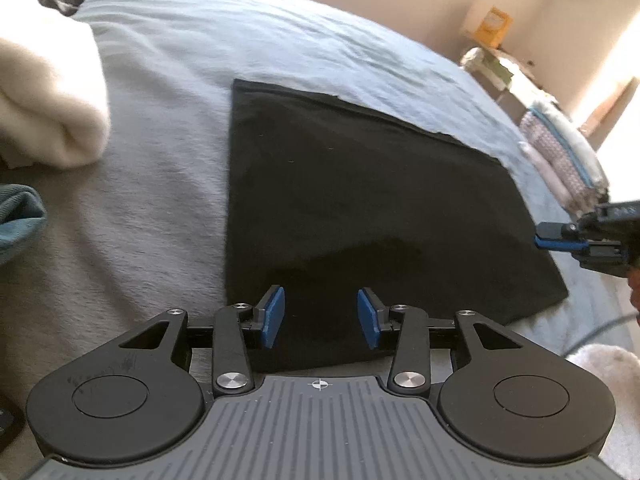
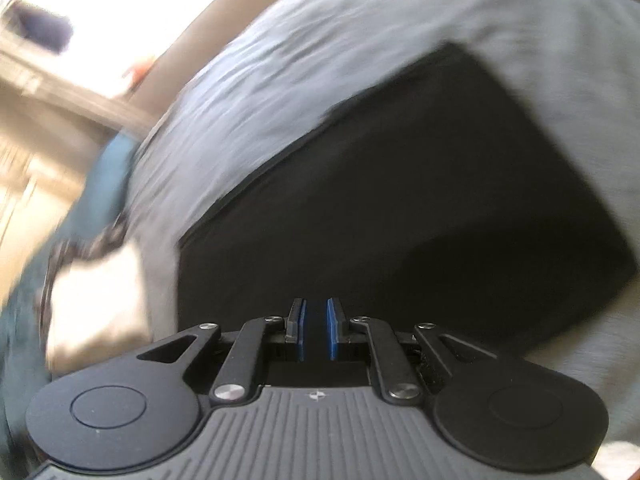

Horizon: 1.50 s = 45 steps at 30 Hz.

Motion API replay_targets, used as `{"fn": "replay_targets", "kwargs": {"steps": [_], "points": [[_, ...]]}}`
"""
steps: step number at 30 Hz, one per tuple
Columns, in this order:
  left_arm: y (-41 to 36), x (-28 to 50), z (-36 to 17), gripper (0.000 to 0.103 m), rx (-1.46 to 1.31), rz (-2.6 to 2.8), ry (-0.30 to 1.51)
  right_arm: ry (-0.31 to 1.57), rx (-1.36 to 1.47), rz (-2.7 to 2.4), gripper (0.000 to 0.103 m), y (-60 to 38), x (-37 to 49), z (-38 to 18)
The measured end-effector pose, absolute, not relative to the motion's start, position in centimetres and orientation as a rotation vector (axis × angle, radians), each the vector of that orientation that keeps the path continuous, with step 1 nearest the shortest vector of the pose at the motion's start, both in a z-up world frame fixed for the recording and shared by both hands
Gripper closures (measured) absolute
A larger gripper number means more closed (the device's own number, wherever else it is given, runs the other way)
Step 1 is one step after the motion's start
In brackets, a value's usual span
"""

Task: Fold clothes

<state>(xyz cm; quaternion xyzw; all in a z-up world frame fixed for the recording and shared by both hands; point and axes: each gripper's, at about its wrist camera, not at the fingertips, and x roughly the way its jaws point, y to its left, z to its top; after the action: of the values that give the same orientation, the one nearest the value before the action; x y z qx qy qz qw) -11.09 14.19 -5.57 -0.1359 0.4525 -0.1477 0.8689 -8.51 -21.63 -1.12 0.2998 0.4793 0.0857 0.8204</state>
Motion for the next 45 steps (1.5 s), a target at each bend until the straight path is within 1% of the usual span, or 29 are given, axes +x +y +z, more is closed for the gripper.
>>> {"fn": "replay_targets", "kwargs": {"steps": [3, 8, 9, 10, 12, 17, 19, 23, 28, 32, 35, 45], "points": [[14.5, -10.7, -5.6, 0.061, -0.273, -0.276, 0.967, 1.037, 0.518, 0.261, 0.091, -18.1, -9.1, -0.6], [14.9, -10.2, -5.9, 0.06, -0.244, -0.209, 1.028, 1.058, 0.412, 0.364, 0.089, -14.3, -9.6, -0.6], [14.9, -10.0, -6.0, 0.06, -0.234, -0.191, 1.045, 1.056, 0.392, 0.383, 0.085, -13.6, -9.8, -0.5], [14.9, -9.9, -5.9, 0.06, -0.222, -0.175, 1.057, 1.051, 0.366, 0.398, 0.077, -13.0, -10.1, -0.4], [15.0, -9.7, -5.8, 0.059, -0.199, -0.147, 1.07, 1.04, 0.305, 0.427, 0.072, -11.6, -10.6, -0.2], [15.5, -9.0, -5.3, 0.052, -0.174, -0.098, 1.09, 1.006, 0.14, 0.523, 0.068, -8.0, -11.7, -0.1], [15.7, -8.9, -5.1, 0.051, -0.159, -0.079, 1.092, 0.995, 0.095, 0.563, 0.066, -6.6, -11.9, -0.3], [16.2, -8.4, -5.1, 0.042, -0.144, -0.046, 1.098, 0.953, -0.042, 0.644, 0.061, -3.4, -12.7, -0.8], [16.9, -7.7, -5.5, 0.04, -0.153, -0.012, 1.133, 0.863, -0.227, 0.737, 0.061, 0.8, -14.0, -1.7], [16.7, -7.4, -5.8, 0.036, -0.127, 0.003, 1.14, 0.795, -0.343, 0.787, 0.061, 3.9, -14.7, -2.5], [16.5, -7.3, -6.0, 0.036, -0.109, 0.01, 1.143, 0.749, -0.416, 0.804, 0.061, 5.8, -14.9, -3.3], [16.3, -7.3, -6.3, 0.035, -0.081, 0.019, 1.147, 0.725, -0.511, 0.763, 0.063, 7.7, -14.6, -5.4]]}}
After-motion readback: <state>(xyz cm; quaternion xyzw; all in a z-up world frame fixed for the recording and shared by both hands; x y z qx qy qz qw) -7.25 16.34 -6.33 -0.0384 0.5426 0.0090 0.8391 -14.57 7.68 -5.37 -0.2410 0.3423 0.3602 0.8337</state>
